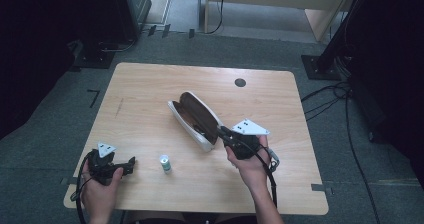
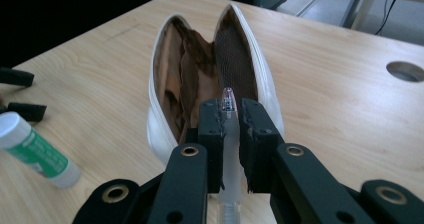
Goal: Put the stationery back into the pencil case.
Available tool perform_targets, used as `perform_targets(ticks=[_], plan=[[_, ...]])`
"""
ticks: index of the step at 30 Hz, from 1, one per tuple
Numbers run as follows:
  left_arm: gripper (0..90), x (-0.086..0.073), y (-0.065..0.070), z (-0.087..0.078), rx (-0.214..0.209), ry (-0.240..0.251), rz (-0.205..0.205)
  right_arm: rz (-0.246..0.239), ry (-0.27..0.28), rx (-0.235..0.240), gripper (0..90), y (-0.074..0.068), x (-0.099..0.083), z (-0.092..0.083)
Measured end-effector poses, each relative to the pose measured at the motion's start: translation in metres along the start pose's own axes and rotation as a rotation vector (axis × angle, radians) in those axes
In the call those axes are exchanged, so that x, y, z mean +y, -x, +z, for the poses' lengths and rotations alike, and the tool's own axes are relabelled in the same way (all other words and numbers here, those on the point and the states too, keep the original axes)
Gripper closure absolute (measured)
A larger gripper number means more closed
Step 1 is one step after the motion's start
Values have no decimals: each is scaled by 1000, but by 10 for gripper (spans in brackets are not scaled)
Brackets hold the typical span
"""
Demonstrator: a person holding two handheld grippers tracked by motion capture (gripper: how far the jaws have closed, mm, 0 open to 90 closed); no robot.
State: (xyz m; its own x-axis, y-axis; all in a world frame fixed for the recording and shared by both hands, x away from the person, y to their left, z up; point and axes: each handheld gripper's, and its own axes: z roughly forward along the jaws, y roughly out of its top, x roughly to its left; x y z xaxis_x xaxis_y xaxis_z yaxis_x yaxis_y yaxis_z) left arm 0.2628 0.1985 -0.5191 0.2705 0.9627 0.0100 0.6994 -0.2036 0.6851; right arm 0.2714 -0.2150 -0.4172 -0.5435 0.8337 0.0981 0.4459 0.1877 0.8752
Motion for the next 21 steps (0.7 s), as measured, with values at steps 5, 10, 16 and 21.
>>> perform_targets(ticks=[5, 10, 16, 21], plan=[[0, 0, 0, 0, 0, -1, 0, -18, 12, 14, 810, -5, 14, 11], [0, 0, 0, 0, 0, -1, 0, -31, 19, 24, 810, -8, 25, 22], [0, 0, 0, 0, 0, -1, 2, -40, 18, 29, 810, -9, 34, 40], [0, 0, 0, 0, 0, -1, 2, -58, 20, 31, 809, -10, 42, 51]])
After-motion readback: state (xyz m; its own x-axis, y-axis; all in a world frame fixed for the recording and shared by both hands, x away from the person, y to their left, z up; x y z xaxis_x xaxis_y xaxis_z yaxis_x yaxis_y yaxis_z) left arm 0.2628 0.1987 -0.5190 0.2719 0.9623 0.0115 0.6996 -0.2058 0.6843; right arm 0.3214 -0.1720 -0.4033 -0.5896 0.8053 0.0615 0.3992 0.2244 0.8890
